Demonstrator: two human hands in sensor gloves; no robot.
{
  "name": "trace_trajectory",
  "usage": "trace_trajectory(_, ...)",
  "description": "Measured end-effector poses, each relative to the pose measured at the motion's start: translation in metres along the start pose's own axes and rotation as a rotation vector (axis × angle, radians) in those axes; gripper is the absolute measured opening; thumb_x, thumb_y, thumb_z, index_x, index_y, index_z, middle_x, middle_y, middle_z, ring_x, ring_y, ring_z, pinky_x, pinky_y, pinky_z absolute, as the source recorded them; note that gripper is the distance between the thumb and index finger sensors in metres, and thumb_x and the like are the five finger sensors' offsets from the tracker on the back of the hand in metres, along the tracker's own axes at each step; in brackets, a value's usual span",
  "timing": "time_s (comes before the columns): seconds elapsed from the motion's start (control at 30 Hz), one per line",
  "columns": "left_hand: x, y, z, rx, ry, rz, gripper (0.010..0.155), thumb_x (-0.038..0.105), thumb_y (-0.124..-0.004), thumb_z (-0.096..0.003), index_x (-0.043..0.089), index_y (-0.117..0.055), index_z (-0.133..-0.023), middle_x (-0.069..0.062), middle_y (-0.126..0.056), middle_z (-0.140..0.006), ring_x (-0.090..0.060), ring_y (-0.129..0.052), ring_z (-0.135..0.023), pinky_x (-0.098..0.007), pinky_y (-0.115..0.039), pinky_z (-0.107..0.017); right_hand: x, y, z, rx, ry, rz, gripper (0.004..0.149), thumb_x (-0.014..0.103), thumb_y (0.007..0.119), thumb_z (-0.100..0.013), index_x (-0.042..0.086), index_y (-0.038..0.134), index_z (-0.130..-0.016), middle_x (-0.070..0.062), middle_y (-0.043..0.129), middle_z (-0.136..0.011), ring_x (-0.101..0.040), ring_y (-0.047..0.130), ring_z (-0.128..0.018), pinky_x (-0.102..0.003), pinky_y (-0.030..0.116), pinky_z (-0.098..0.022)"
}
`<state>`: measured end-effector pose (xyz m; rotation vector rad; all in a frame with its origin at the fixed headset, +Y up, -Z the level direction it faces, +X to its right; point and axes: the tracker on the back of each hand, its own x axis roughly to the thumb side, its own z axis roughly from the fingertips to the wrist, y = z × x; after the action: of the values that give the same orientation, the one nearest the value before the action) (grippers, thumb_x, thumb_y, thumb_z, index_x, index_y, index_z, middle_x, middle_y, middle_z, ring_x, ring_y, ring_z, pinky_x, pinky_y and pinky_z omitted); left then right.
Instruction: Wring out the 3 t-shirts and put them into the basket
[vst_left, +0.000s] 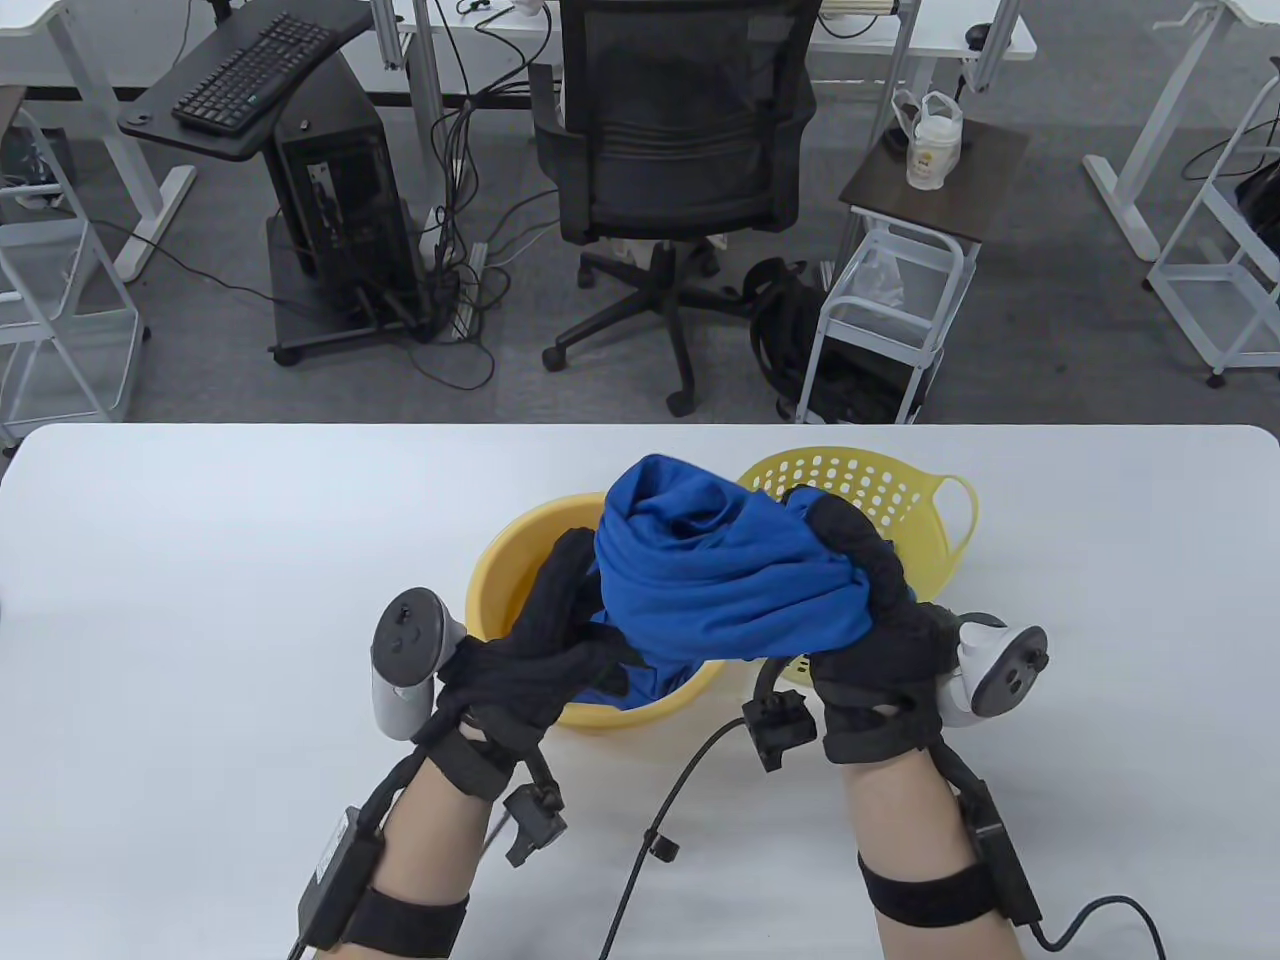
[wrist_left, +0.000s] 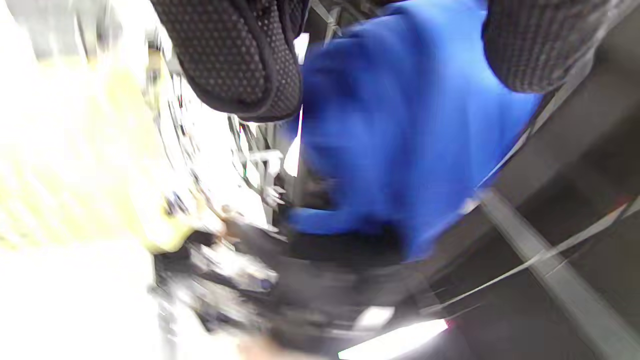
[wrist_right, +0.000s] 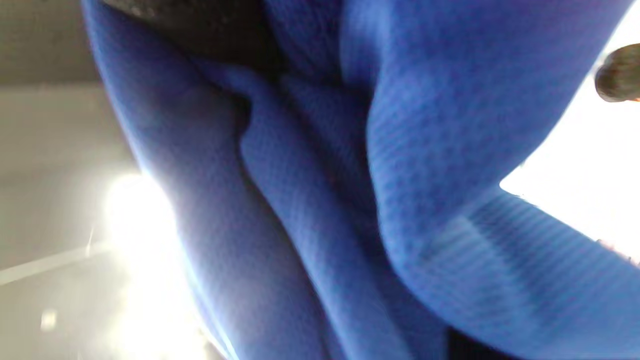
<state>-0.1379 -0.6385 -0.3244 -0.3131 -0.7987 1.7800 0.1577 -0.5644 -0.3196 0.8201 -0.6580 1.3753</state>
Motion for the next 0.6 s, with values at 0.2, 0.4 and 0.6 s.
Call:
trace_trajectory(0.2,-0.012,0.012,0.005,-0.079,0.065,0.203,0.115,0.087,-0.077,-0.0489,0.033,-0.001,-0.117,-0.027,-0.025,-0.128,-0.052,-0.071,-0.100,-0.050,-0.084,-0.067,0.002,0.041,0.000,0.388,-0.039,-0.095,0.039,0.028,0.088,-0.056,0.026,0.080,-0.093,-0.031,0.071,-0.103,-0.053,0.092,-0.052,-0.049,0.086,-0.032)
trace_trajectory(0.4,-0.001,0.015,0.005,-0.004,0.002,0.185,0.077,0.045,-0.085,-0.0631,0.045,-0.029,-0.117,-0.021,-0.049,-0.124,-0.044,-0.077,-0.100,-0.055,-0.081,-0.069,0.002,0.042,0.001,0.392,-0.018,-0.075,0.035,0.035,0.086,-0.056,0.020,0.082,-0.088,-0.030,0.070,-0.106,-0.055,0.092,-0.058,-0.052,0.087,-0.035)
trace_trajectory(0.6,0.037,-0.004,0.008,0.015,-0.084,-0.199,0.045,0.027,-0.084,-0.0603,0.052,-0.074,-0.097,-0.009,-0.051,-0.123,-0.045,-0.068,-0.104,-0.061,-0.073,-0.073,-0.057,0.030,0.011,0.229,0.428,-0.447,0.031,0.027,0.088,-0.055,0.012,0.084,-0.081,-0.035,0.075,-0.101,-0.056,0.095,-0.053,-0.053,0.089,-0.030)
